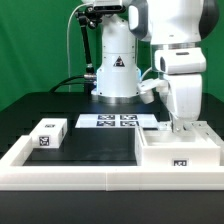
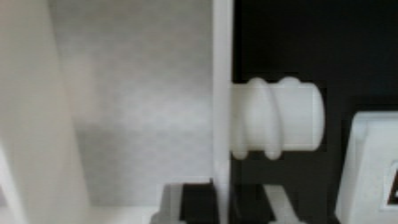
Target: Assemble cabinet
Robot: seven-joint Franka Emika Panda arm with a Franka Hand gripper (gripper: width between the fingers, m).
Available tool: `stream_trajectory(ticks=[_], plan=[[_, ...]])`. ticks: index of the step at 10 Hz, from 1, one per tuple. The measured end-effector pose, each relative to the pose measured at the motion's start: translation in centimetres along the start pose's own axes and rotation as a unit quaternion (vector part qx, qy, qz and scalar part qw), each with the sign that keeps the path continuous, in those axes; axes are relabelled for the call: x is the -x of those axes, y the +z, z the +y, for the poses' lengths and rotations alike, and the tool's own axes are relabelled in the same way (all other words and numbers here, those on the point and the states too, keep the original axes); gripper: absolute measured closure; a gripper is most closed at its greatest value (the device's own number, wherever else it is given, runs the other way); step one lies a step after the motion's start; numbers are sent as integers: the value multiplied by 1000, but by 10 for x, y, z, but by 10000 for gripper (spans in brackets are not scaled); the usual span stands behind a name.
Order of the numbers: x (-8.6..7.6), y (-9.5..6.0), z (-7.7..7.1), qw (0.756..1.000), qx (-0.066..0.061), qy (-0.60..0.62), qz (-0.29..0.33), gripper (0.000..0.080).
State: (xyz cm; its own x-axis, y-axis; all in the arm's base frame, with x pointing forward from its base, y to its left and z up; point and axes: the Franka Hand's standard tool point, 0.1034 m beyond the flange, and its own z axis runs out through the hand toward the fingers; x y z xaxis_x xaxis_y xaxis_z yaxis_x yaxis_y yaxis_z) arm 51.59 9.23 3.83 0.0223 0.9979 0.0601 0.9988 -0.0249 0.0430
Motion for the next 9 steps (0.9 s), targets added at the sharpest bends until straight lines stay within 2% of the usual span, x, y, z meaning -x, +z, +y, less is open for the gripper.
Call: stream_trajectory(ticks=[2, 4, 7, 8, 9], plan=[[-16, 1, 0, 1000, -3, -3, 0, 767], [-16, 1, 0, 1000, -8, 1, -6, 767], [-15, 1, 0, 1000, -9, 2, -6, 767], [-15, 1, 0, 1000, -9, 2, -6, 574], [-15, 1, 0, 1000, -9, 2, -6, 435]])
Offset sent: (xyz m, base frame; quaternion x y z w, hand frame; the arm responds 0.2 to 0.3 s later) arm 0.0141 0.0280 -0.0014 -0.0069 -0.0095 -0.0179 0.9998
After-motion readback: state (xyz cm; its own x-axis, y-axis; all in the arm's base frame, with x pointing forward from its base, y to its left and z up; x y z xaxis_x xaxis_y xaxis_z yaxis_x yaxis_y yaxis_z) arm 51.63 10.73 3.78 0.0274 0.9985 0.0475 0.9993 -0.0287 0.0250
